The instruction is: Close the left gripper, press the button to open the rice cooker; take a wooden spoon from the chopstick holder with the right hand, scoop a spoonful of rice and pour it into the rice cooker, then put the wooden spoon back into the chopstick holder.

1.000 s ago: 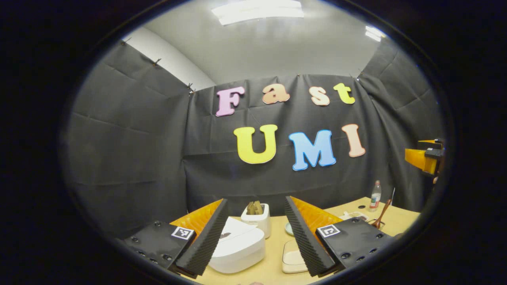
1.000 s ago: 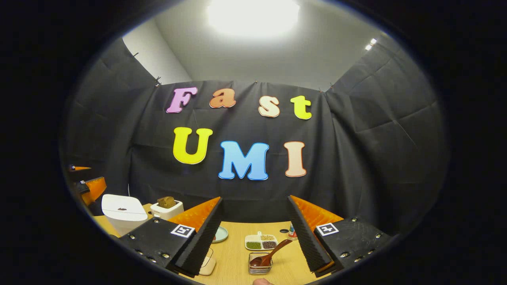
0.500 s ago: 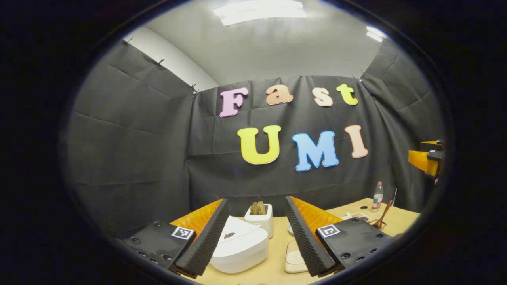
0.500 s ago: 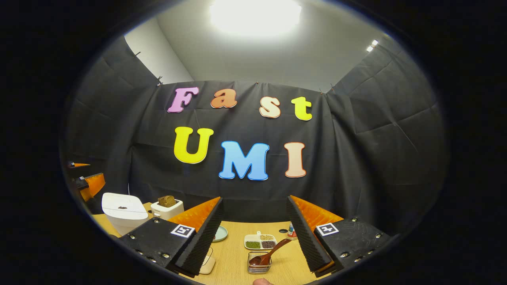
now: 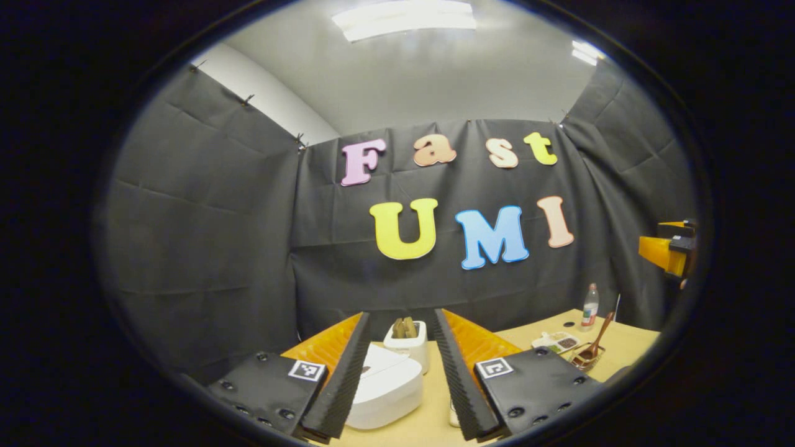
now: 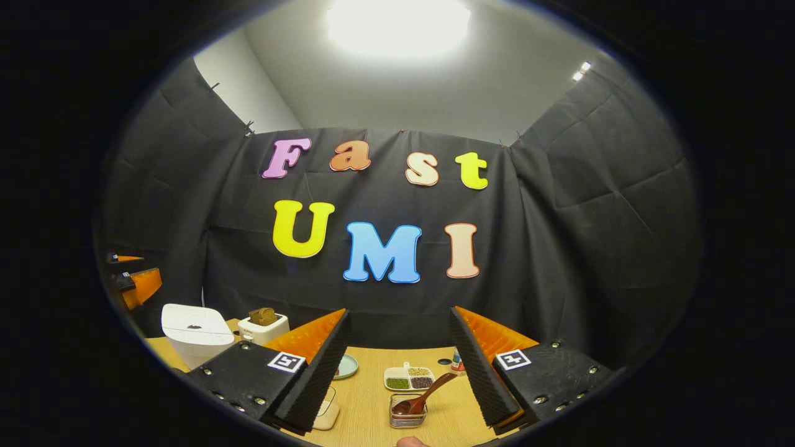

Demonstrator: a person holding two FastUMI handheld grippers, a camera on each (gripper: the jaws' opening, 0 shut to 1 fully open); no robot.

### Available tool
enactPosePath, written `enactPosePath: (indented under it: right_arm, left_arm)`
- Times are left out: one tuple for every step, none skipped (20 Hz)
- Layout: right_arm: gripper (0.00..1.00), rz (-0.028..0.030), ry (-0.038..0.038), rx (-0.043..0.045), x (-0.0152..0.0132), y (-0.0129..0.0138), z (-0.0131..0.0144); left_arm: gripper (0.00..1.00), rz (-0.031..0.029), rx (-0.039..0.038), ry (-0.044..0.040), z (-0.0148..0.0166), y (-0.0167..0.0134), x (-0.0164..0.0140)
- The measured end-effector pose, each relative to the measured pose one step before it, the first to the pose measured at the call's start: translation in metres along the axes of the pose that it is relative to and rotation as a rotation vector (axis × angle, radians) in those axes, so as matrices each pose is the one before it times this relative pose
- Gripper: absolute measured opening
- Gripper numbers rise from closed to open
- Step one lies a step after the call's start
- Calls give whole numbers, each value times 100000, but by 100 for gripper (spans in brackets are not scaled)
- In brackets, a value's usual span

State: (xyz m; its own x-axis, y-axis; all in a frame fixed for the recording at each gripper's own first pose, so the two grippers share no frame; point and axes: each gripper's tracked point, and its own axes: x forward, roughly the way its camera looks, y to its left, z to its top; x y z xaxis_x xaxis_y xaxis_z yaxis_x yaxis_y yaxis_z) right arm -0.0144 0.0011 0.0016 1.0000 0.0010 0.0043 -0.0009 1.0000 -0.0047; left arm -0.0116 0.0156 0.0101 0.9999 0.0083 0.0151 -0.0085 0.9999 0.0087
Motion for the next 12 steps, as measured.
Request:
enactPosePath:
  right_arm:
    - [96,23,39,61,-84,27,-61]
    - [96,72,-66,10,0,56,83]
    - [96,14,-33,5,27,88,-127]
    - [96,71,20,-47,-43,72,62]
    - [96,-29,-69,-86,-43,-24,26]
    - [96,-184,-116,-96,-26,50,84]
    - [96,-54,-83,-53,-21,55,0]
    - [96,-258,7,-176,-51,73,82]
    - [96,-324,-175,-121,-19,-61,-49]
    - [96,-276,65,-103,30,51,11]
    - [96,-340,122,-163,-118,-2,-115]
    - [96,-426,52,-77,-40,-19,-34]
  left_arm:
    - [69,654,-142,-282,104,164,63]
    - [57,-370,-527,-64,115,134,-140]
    - [45,576,-433,89,-109,245,32]
    - [40,214,-432,206,52,214,149]
    - [36,-2580,-1045,794,-138,-611,-103]
    - [31,2193,-205,281,-82,669,33]
    - [22,569,-676,-154,-226,370,-215]
    - [12,166,-724,-255,-96,236,538]
    - [16,1540,-463,-232,-103,554,158]
    - [8,69,-454,32,86,356,308]
    - [9,113,-436,142,-122,250,360]
    - [8,289,-404,294,-236,380,338]
